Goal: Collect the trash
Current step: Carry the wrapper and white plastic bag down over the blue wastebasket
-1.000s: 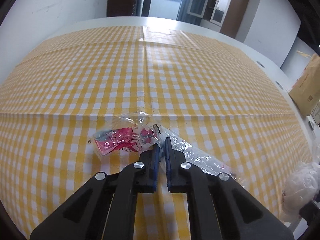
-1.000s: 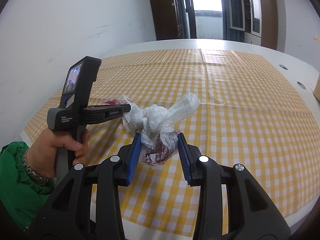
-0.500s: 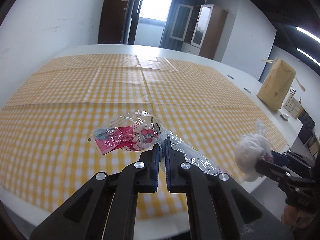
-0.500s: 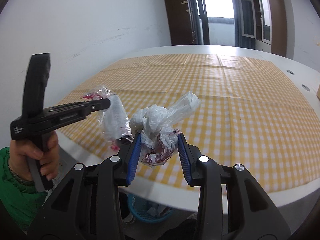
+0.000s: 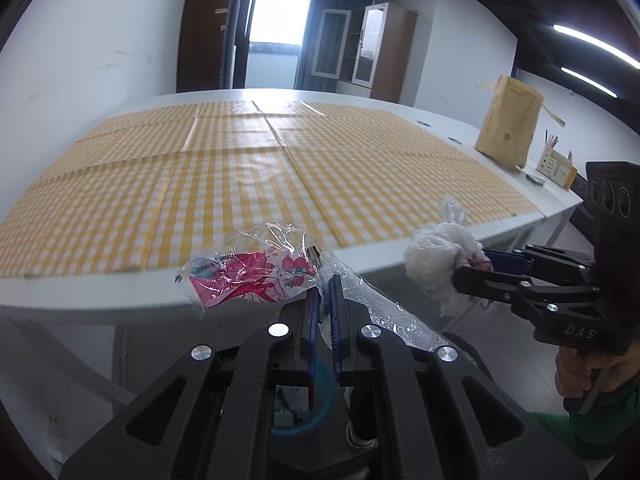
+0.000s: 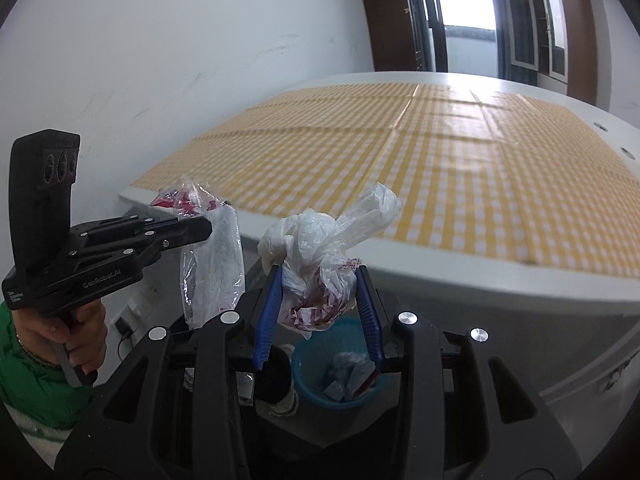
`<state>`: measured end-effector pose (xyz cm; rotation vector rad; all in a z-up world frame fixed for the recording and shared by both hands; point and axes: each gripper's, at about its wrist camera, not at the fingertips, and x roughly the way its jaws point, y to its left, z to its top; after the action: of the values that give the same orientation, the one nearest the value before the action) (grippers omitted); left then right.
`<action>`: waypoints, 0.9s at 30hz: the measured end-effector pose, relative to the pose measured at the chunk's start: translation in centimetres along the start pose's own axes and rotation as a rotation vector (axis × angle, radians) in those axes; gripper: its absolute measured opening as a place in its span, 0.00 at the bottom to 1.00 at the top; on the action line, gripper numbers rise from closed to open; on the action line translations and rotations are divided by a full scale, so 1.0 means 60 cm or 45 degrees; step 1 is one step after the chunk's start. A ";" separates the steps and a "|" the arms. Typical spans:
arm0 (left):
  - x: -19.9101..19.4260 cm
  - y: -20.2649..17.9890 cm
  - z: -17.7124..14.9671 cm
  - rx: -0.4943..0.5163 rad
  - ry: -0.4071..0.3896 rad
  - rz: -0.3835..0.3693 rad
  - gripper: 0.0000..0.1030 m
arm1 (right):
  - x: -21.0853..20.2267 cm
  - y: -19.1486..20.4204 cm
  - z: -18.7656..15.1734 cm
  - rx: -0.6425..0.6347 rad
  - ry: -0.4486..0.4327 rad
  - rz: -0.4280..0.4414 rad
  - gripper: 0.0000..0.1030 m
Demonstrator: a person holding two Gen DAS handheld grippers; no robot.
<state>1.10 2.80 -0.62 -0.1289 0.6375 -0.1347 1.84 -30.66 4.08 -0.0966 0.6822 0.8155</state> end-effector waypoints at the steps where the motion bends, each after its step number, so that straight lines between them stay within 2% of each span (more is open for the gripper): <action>1: -0.004 -0.003 -0.012 0.006 0.008 -0.004 0.04 | -0.001 0.006 -0.010 -0.006 0.010 0.000 0.34; 8: -0.002 -0.001 -0.079 0.030 0.085 -0.002 0.04 | -0.002 0.035 -0.075 -0.029 0.085 0.024 0.34; 15: 0.038 0.010 -0.142 0.042 0.196 -0.007 0.04 | 0.056 0.048 -0.128 -0.030 0.212 0.035 0.34; 20: 0.106 0.038 -0.174 0.010 0.305 0.040 0.04 | 0.116 0.039 -0.161 0.009 0.311 0.032 0.34; 27: 0.210 0.088 -0.209 -0.027 0.453 0.095 0.04 | 0.235 0.005 -0.202 0.084 0.477 -0.001 0.34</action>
<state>4.05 4.95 -18.79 -0.1024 0.9973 -0.0791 2.12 -25.45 -13.75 -0.1933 1.0612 0.7809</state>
